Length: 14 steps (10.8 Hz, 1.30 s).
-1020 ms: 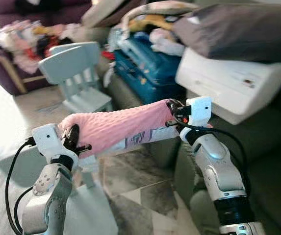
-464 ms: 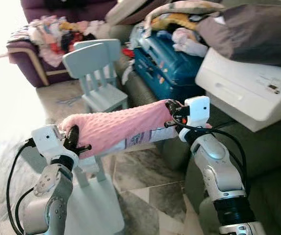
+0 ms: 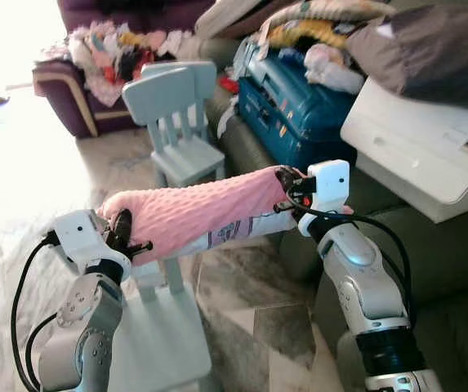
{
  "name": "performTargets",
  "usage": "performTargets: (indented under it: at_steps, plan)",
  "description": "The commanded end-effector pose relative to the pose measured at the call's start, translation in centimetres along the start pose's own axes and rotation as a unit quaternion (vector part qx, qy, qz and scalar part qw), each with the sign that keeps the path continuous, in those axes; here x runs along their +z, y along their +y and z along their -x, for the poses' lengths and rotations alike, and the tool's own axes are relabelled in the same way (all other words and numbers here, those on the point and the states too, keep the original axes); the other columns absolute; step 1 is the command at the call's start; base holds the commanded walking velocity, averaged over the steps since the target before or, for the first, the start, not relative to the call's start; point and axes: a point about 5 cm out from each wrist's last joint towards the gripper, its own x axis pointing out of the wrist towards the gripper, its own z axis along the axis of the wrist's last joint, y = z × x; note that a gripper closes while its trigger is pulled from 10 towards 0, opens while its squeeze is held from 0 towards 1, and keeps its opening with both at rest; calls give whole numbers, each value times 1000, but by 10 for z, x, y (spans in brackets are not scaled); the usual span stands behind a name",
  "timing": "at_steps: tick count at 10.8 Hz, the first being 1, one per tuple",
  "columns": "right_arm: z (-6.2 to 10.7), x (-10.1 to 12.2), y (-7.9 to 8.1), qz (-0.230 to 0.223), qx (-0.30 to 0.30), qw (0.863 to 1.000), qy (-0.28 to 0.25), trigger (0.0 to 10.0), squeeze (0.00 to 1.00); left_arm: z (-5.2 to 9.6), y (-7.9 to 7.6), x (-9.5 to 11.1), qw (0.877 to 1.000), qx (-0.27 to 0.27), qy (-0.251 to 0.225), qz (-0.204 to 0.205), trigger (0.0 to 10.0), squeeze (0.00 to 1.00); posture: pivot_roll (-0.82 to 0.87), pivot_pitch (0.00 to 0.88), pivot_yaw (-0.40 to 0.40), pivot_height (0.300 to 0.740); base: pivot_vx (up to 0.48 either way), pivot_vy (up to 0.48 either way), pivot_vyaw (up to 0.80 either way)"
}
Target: Move the pillow to the sofa
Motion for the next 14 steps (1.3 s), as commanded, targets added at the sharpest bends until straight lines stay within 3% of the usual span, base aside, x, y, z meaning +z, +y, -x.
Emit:
performTargets:
  at_steps: [1, 14]
  plan:
    - [-1, 5, -1, 1, 0, 1000, -11, 10000, 0, 0, -1, 7, 1000, 2, -12, -2, 10000, 0, -235, 0, 51, 740, -244, 0, 0]
    - [-2, 5, -1, 0, -1, 1000, -12, 10000, 0, 0, -1, 5, 1000, 2, -6, -1, 10000, 0, -237, 0, 55, 740, -208, 0, 0]
